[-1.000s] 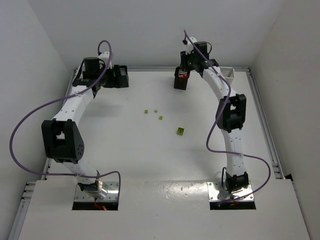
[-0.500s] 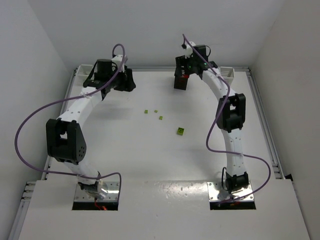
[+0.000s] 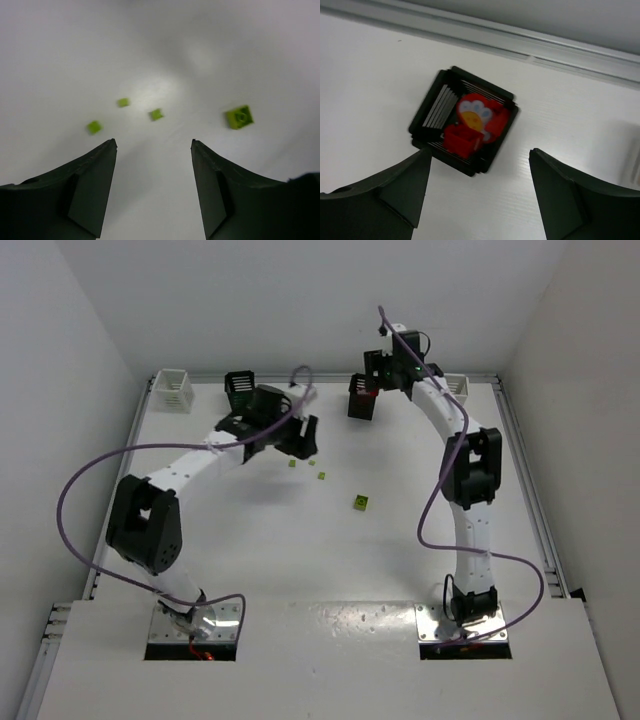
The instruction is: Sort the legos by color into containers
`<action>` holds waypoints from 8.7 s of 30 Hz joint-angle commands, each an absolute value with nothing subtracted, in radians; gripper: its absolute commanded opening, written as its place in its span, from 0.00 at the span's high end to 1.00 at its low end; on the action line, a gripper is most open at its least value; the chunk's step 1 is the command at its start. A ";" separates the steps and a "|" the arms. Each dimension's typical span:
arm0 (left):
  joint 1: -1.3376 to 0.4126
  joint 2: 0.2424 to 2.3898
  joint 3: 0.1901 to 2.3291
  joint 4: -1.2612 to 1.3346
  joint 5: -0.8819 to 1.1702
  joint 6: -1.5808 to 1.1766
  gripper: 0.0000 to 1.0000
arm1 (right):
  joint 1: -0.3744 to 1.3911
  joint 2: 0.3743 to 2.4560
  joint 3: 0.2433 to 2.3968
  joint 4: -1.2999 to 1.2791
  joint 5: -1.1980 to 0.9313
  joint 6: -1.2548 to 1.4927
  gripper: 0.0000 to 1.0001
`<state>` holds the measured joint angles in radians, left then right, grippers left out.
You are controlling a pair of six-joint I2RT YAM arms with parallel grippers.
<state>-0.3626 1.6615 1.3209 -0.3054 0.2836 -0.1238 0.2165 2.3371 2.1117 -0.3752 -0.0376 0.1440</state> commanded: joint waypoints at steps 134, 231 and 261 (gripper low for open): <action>0.174 1.975 2.140 -0.440 0.354 0.033 0.00 | 0.098 1.967 1.683 -0.462 -0.373 -0.060 0.20; 0.166 1.985 2.006 -0.569 0.069 -0.193 0.87 | 0.132 1.989 1.615 -0.336 -0.411 -0.055 0.23; 0.225 2.351 2.327 -0.431 -0.061 -0.224 0.71 | 0.169 2.089 1.709 -0.327 -0.345 -0.031 0.23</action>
